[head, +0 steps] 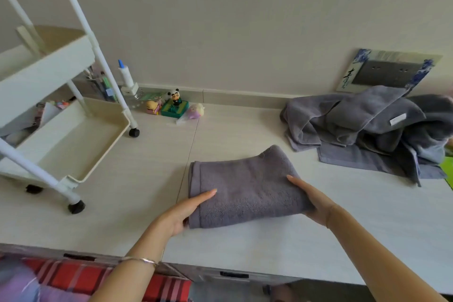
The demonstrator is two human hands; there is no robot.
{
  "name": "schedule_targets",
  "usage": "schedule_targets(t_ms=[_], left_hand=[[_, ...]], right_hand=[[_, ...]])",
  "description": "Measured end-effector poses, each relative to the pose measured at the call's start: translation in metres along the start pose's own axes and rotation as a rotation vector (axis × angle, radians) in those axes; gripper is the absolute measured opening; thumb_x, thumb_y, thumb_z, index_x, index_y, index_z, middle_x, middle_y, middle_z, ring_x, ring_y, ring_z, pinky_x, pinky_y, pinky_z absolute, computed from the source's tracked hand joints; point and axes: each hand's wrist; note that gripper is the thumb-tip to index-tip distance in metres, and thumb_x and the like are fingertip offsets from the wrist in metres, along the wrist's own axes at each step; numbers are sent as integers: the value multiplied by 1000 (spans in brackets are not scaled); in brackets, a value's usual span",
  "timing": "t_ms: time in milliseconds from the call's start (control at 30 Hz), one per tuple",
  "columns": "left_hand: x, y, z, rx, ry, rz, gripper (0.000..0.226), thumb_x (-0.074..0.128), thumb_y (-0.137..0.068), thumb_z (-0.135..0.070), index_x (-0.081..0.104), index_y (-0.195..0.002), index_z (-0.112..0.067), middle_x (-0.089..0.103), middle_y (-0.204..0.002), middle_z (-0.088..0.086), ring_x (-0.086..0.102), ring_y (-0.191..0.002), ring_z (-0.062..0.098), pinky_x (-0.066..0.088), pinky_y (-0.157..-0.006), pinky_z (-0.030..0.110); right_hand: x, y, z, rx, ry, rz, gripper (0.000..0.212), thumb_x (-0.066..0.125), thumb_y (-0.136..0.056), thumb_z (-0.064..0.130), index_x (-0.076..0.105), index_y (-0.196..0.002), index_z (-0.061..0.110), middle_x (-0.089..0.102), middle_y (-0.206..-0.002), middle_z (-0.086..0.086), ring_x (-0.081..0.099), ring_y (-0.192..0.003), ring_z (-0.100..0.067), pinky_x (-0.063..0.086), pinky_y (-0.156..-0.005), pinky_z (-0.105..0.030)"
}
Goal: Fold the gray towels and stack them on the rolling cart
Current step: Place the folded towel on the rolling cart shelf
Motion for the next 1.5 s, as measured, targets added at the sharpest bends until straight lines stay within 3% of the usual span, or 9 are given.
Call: schedule_targets(t_ms=[233, 467, 633, 700, 833, 1033, 1233, 1367, 1500], left_hand=[[-18, 71, -41, 180, 189, 46, 43, 71, -75, -33, 65, -113, -15, 71, -108, 5, 66, -104, 19, 50, -93, 37], [-73, 169, -109, 461, 433, -66, 43, 66, -73, -30, 66, -114, -16, 71, -110, 5, 67, -99, 17, 49, -88, 38], [-102, 231, -138, 695, 518, -42, 67, 94, -45, -34, 74, -106, -16, 67, -118, 11, 65, -106, 25, 58, -75, 37], [-110, 249, -146, 818, 586, -10, 78, 94, -44, -37, 70, -115, -16, 61, -127, 12, 61, -113, 27, 57, -82, 41], [-121, 263, -159, 1031, 602, 3, 88, 82, -60, -51, 50, -137, -25, 53, -137, 10, 52, -124, 32, 48, -94, 51], [-125, 234, -182, 938, 582, -289, 80, 68, -72, -56, 38, -141, -28, 52, -138, 3, 54, -122, 29, 47, -96, 54], [-135, 195, -202, 1046, 553, -530, 66, 71, -72, -42, 46, -133, -34, 59, -132, -7, 58, -118, 15, 51, -93, 45], [-142, 177, -223, 1144, 609, -669, 66, 79, -71, -44, 50, -130, -33, 62, -126, -9, 60, -115, 11, 48, -96, 44], [-149, 165, -246, 1106, 777, -968, 62, 78, -60, -44, 61, -117, -27, 69, -114, -7, 66, -104, 12, 53, -91, 40]], right_hand=[[41, 47, 49, -152, -152, 67, 48, 77, -71, 31, 59, -111, 11, 67, -109, -11, 61, -105, -27, 50, -83, -37], [122, 71, 153, -318, -255, 296, 39, 59, -81, 34, 63, -111, 9, 70, -107, -11, 64, -100, -22, 47, -85, -35], [183, 68, 211, -382, -302, 574, 29, 50, -87, 32, 74, -92, 16, 73, -93, -6, 70, -80, -17, 56, -68, -30], [208, 61, 230, -372, -302, 665, 29, 58, -81, 33, 71, -98, 13, 71, -99, -10, 69, -84, -21, 55, -76, -35], [261, 45, 266, -353, -195, 865, 63, 91, -45, 37, 72, -100, 15, 68, -106, -12, 67, -89, -24, 58, -77, -36], [318, 25, 307, -333, 16, 939, 51, 62, -80, 35, 56, -123, 9, 67, -116, -14, 67, -98, -25, 58, -77, -33], [348, -4, 323, -371, 273, 1077, 92, 89, -43, 44, 56, -121, 9, 67, -117, -13, 65, -105, -26, 56, -77, -32], [369, -23, 334, -443, 355, 1136, 71, 80, -59, 41, 60, -118, 6, 65, -118, -18, 62, -109, -34, 42, -101, -50], [389, -34, 344, -534, 423, 1104, 53, 72, -74, 35, 61, -116, 4, 68, -112, -16, 65, -104, -32, 50, -93, -46]])
Point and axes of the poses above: each hand's wrist, its own y-axis away from the middle knuckle, its own x-axis out of the palm, z = x × y
